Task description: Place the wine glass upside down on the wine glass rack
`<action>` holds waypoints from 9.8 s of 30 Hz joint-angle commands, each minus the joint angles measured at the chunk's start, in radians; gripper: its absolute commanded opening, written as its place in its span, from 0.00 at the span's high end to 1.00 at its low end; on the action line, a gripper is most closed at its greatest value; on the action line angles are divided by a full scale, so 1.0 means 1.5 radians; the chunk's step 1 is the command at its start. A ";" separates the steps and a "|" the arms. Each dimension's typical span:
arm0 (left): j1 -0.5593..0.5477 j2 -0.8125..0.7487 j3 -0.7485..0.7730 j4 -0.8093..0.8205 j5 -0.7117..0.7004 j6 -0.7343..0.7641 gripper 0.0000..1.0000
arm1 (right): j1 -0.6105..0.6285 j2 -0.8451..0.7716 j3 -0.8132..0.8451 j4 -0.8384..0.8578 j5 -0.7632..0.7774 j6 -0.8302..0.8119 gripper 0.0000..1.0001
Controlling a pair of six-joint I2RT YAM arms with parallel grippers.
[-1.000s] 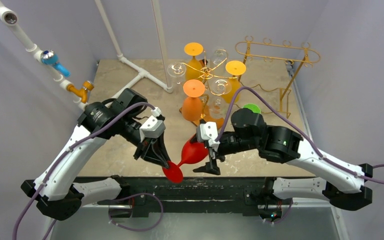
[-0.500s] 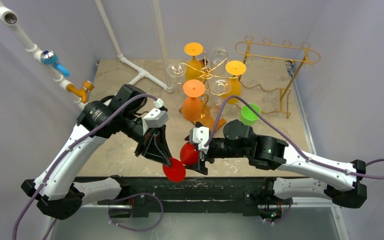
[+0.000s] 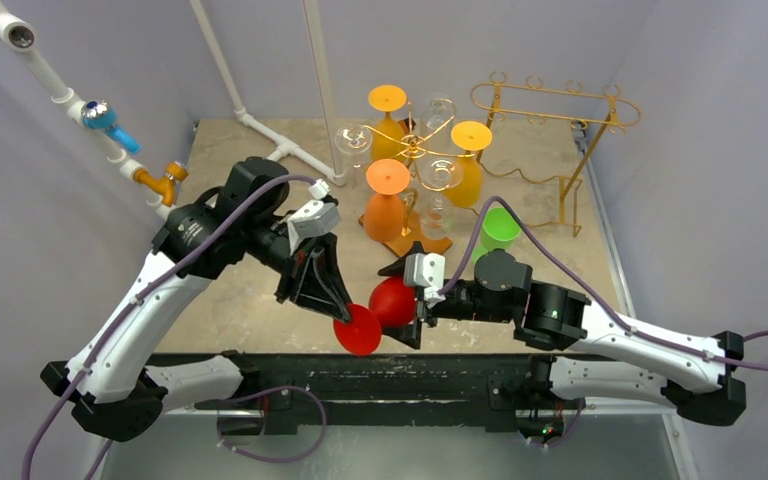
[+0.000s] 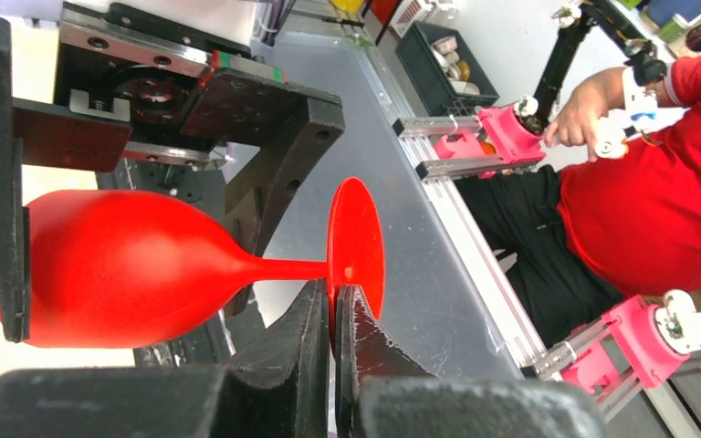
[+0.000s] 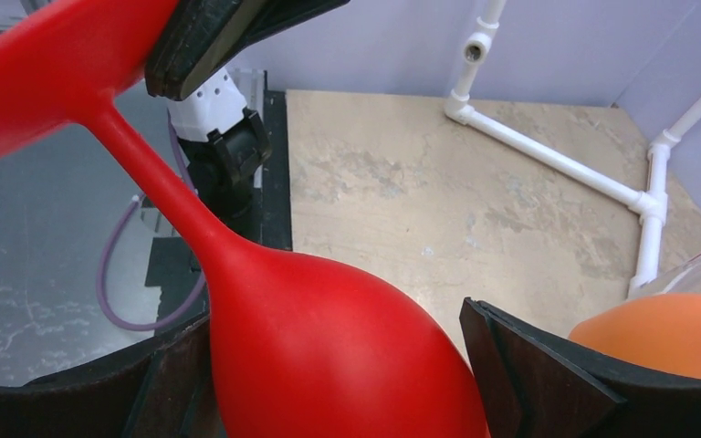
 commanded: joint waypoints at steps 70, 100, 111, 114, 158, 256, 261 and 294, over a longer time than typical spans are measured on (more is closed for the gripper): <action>-0.001 0.172 0.381 0.117 -0.912 0.036 0.00 | -0.770 0.018 -0.066 0.230 0.171 0.308 0.41; -0.001 0.163 0.309 0.142 -0.899 0.105 0.00 | -0.815 0.179 -0.139 0.512 0.134 0.323 0.35; -0.001 0.105 0.208 0.160 -0.843 0.144 0.00 | -0.815 0.218 -0.143 0.544 0.137 0.348 0.29; -0.001 0.103 0.208 0.155 -0.844 0.148 0.00 | -0.814 0.230 -0.142 0.559 0.136 0.357 0.28; -0.001 0.090 0.195 0.115 -0.789 0.129 0.00 | -0.814 0.078 -0.126 -0.027 0.152 0.446 0.23; -0.005 0.022 0.132 0.421 -0.609 0.565 1.00 | -0.781 -0.155 0.179 0.031 -0.469 0.529 0.01; -0.005 -0.020 0.087 0.480 -0.572 0.614 1.00 | -0.779 -0.099 0.178 0.136 -0.515 0.607 0.01; -0.005 -0.032 0.095 0.536 -0.483 0.680 1.00 | -0.263 0.137 0.252 0.043 -0.168 0.359 0.01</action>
